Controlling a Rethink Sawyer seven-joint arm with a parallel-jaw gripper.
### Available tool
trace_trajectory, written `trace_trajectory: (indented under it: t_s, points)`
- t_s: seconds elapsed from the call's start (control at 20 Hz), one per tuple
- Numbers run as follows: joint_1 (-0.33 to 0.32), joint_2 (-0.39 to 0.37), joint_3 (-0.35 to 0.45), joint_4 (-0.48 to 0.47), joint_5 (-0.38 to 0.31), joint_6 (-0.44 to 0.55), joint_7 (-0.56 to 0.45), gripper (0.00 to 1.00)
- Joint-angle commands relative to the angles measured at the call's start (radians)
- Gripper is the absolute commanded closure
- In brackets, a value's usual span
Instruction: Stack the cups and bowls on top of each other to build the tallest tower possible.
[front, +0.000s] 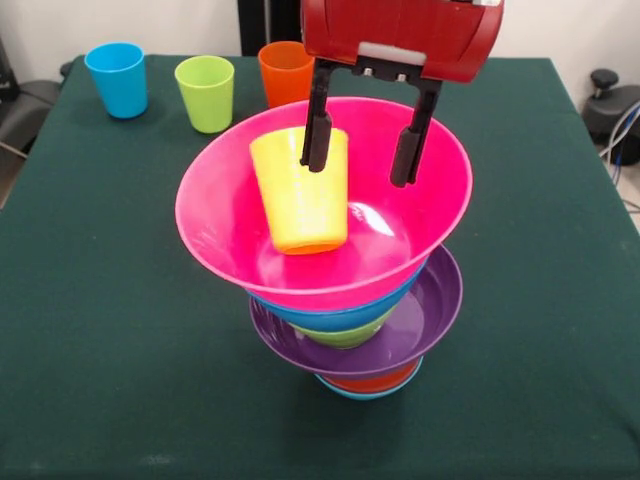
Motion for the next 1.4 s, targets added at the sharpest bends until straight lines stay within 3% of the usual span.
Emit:
trace_trajectory:
  t_s: [0.05,0.7,1.4]
  points:
    - [0.022,0.006,0.020,0.188,-0.004,-0.066,0.110,0.00]
    - [0.045,-0.052,-0.007,0.419,-0.006,-0.235,0.154,0.00]
    - [0.139,-0.051,-0.074,0.632,0.011,-0.451,0.239,0.00]
